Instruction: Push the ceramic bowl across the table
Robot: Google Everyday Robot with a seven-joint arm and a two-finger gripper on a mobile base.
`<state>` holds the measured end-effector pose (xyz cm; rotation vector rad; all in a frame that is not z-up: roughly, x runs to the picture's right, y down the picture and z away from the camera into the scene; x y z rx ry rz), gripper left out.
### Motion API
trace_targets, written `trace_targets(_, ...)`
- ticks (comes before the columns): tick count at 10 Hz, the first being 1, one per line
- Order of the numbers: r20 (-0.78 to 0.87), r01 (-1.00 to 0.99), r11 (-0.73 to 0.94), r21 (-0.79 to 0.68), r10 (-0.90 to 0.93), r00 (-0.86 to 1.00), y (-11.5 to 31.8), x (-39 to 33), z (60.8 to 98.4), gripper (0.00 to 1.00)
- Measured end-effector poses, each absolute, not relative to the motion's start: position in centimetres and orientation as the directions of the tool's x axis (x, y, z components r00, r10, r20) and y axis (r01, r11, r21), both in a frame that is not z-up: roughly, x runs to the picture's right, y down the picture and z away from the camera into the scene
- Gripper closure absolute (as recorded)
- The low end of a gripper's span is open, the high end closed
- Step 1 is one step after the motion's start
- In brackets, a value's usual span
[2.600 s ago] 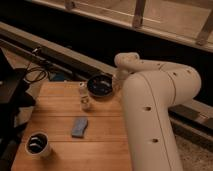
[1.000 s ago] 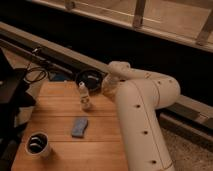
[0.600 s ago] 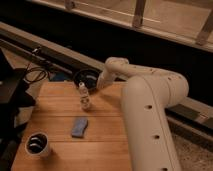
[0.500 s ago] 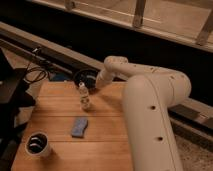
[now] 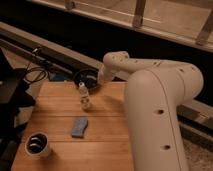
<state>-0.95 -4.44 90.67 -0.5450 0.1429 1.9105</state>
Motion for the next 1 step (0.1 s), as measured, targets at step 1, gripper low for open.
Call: trace_targets(1, -0.439, -0.904, -0.398, -0.157, 0.848, -0.297, -4.54, -0.84, 90.53, 0.66)
